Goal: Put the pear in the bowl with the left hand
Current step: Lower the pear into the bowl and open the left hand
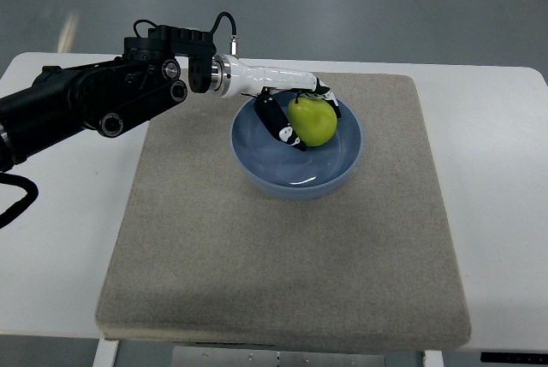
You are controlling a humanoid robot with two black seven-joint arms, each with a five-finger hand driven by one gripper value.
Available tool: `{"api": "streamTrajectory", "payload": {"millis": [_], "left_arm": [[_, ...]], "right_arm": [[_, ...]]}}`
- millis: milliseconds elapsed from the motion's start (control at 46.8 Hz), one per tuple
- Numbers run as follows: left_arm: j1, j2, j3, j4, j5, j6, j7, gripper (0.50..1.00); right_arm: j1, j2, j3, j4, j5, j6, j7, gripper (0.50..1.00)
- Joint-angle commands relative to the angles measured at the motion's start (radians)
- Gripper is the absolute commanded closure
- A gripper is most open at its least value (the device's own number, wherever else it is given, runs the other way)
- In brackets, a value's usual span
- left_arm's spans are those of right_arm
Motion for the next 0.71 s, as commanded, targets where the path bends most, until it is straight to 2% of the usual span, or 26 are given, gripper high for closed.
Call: {"api": "streamTrajectory", "payload": {"millis": [0, 64, 150, 192, 299, 684], "left_arm": [[0.011, 0.0, 0.0, 0.0, 0.0, -0.002, 0.0, 0.649], [0.014, 0.0, -0.001, 0.0, -0.002, -0.002, 0.0, 0.619], [0.014, -0.002, -0.001, 0.0, -0.003, -0.002, 0.0, 0.607], [0.016, -0.002, -0.001, 0.0, -0.005, -0.002, 0.0, 0.572], [0.02, -0.002, -0.001, 0.0, -0.006, -0.002, -0.002, 0.553], [0.016, -0.005, -0.014, -0.002, -0.014, -0.002, -0.003, 0.544]], "right_arm": [[0.0, 0.0, 0.0, 0.0, 0.0, 0.0, 0.0, 0.576], [0.0, 0.0, 0.0, 0.0, 0.0, 0.0, 0.0, 0.576], [0.0, 0.0, 0.0, 0.001, 0.0, 0.0, 0.0, 0.576], [0.0, 0.0, 0.0, 0.0, 0.0, 0.0, 0.0, 0.574], [0.0, 0.0, 0.0, 0.0, 0.0, 0.0, 0.0, 0.576], [0.0, 0.0, 0.0, 0.0, 0.0, 0.0, 0.0, 0.576]]}}
